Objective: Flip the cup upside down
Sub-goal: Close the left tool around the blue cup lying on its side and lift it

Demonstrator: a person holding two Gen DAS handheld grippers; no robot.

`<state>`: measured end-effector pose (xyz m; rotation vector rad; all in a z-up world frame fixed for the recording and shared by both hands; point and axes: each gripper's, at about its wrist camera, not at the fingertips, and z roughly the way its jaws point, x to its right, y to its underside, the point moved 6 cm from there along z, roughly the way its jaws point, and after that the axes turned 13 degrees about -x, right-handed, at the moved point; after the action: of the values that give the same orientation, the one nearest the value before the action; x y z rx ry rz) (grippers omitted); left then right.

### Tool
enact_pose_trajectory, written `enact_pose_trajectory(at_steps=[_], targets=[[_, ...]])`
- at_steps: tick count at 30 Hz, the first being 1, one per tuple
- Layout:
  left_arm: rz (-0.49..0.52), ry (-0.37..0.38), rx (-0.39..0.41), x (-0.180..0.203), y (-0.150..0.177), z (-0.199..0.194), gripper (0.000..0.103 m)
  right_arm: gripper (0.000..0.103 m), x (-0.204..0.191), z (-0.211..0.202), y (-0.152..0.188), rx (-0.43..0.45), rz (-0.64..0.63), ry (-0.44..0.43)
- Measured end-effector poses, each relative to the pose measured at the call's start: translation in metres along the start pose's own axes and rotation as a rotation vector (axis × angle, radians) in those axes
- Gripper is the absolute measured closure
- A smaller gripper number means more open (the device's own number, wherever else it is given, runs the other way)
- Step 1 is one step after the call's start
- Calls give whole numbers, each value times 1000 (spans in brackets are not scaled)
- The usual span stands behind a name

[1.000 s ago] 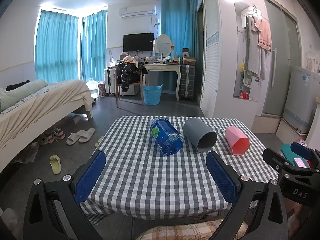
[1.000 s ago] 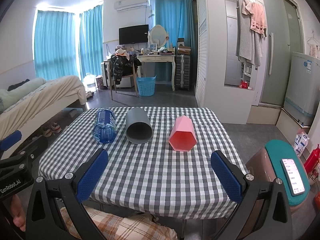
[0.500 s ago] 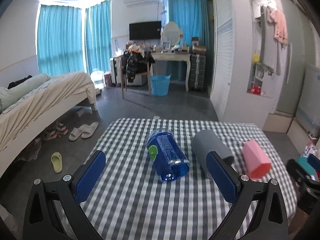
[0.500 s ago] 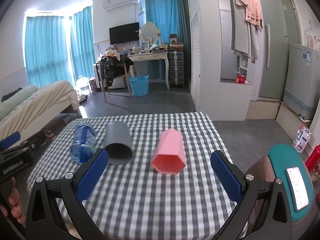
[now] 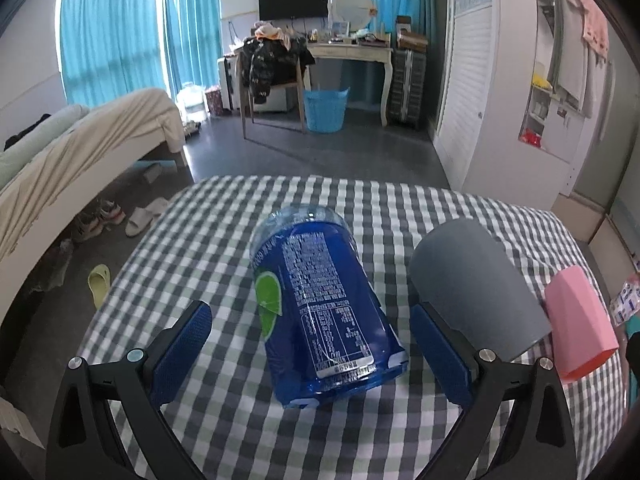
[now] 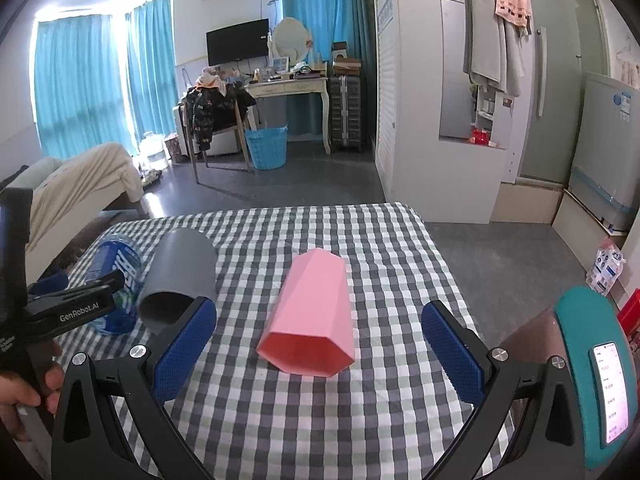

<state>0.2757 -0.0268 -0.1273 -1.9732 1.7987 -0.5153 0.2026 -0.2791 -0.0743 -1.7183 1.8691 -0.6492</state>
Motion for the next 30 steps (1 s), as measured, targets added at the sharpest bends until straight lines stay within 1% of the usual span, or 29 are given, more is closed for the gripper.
enact_pose_trajectory(at_steps=[2, 3, 8, 12, 14, 18, 21, 25, 28, 30], targets=[[9, 27, -22, 2, 2, 6, 27, 0, 1, 5, -1, -2, -1, -1], [9, 46, -32, 2, 3, 9, 27, 0, 1, 6, 0, -5, -1, -2], [25, 78, -41, 2, 11, 2, 29, 0, -2, 10, 0, -9, -5, -3], [31, 98, -62, 0, 23, -10, 29, 0, -3, 1, 0, 6, -2, 6], [40, 106, -68, -2, 33, -19, 30, 0, -5, -7, 0, 17, -4, 9], [65, 107, -74, -9, 64, -42, 30, 0, -9, -28, 2, 46, -10, 10], [84, 118, -90, -8, 85, -57, 31, 0, -15, -42, 10, 58, -10, 6], [118, 136, -92, 0, 110, -74, 32, 0, -22, -59, 22, 57, -18, -9], [122, 139, -97, 3, 122, -79, 32, 0, -24, -72, 25, 55, -31, -9], [118, 132, -92, -1, 124, -79, 32, 0, -23, -80, 28, 58, -33, -11]])
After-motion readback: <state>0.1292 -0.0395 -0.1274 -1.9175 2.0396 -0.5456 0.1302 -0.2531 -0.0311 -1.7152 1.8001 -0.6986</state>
